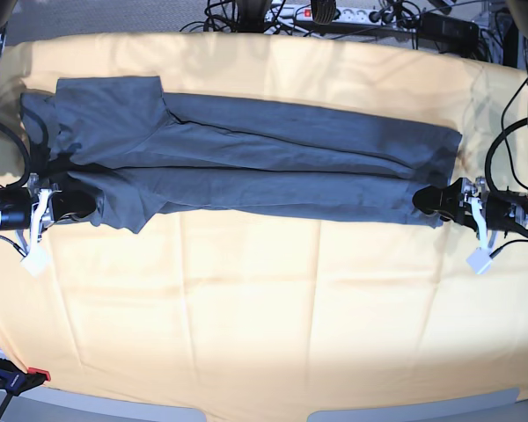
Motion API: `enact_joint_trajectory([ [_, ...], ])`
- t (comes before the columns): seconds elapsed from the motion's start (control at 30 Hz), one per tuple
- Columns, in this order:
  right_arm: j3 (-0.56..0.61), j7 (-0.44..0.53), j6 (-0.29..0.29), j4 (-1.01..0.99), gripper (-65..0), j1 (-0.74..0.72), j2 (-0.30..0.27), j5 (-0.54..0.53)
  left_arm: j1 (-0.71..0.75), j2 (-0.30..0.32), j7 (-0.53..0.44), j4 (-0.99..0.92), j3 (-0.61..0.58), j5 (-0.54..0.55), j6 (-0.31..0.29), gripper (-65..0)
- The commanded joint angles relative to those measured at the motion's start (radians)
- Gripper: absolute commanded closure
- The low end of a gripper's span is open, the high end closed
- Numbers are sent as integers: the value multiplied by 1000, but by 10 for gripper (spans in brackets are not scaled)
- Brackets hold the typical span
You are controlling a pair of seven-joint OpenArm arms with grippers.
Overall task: Fold the T-shirt properly
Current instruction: 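Open both grippers to release the folded edge, then move the right gripper to the collar end of the strip and grasp it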
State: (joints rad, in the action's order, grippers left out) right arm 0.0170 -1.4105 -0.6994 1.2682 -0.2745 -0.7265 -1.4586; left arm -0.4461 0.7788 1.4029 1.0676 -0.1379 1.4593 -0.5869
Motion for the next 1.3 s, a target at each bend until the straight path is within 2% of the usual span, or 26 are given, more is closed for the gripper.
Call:
enact_joint_trajectory([
  [0.0, -11, 14, 1, 16, 0, -16, -31, -25, -25, 22, -7, 14, 9, 24, -5, -441],
  [0.17, -11, 14, 1, 61, 0, 20, -34, -25, -25, 22, -7, 14, 9, 24, -72, -441],
  [0.37, -11, 14, 1, 216, 0, 99, -43, -25, -25, 22, -19, 14, 9, 9, -72, -441],
  [0.5, -11, 14, 1, 297, 0, 151, -70, -25, -25, 22, -19, 14, 9, 9, -72, -441],
  [0.67, -11, 14, 1, 317, 0, 173, -108, -25, -25, 22, -19, 14, 9, 10, -72, -441],
  [0.77, -11, 14, 1, 316, 0, 199, -106, -25, -25, 22, -19, 14, 9, 13, -72, -441],
  [1.03, -11, 14, 1, 315, 0, 261, -111, 128, -26, 23, -19, 14, 9, 12, -71, -441],
  [1.27, -11, 14, 1, 315, 0, 268, -145, 153, -26, 53, -16, 14, 10, 12, -71, -441],
])
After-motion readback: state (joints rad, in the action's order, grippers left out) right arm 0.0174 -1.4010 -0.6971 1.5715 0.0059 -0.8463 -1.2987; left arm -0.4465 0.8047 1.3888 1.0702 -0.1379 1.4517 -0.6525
